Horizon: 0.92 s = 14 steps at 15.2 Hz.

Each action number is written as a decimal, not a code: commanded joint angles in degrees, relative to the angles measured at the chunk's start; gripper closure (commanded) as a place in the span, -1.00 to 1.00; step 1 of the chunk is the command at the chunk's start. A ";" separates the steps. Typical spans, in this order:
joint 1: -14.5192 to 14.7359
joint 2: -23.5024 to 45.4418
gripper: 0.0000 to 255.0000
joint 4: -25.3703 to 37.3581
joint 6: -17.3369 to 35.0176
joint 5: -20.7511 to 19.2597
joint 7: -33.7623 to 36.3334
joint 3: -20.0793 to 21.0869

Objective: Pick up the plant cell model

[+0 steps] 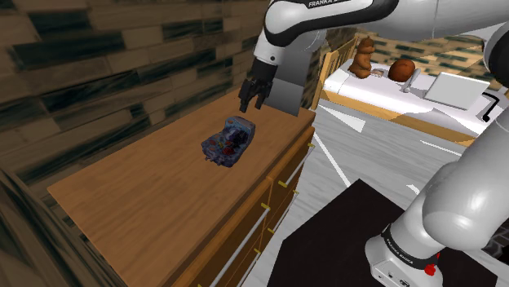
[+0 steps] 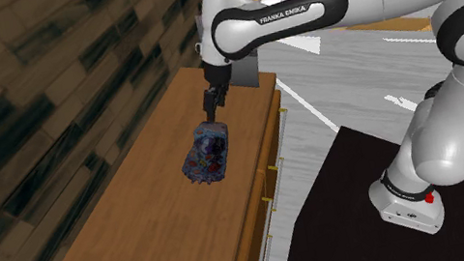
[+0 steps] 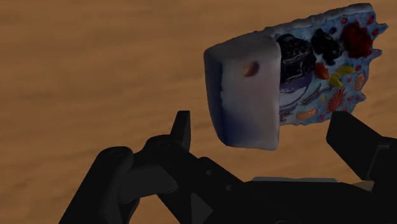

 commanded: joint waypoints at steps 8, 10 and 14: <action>1.08 8.48 -1.00 3.35 3.81 1.92 -2.19 1.19; 1.12 8.93 -1.00 2.41 5.15 2.13 -2.65 1.24; 1.10 9.15 1.00 2.32 5.43 2.17 -2.79 1.23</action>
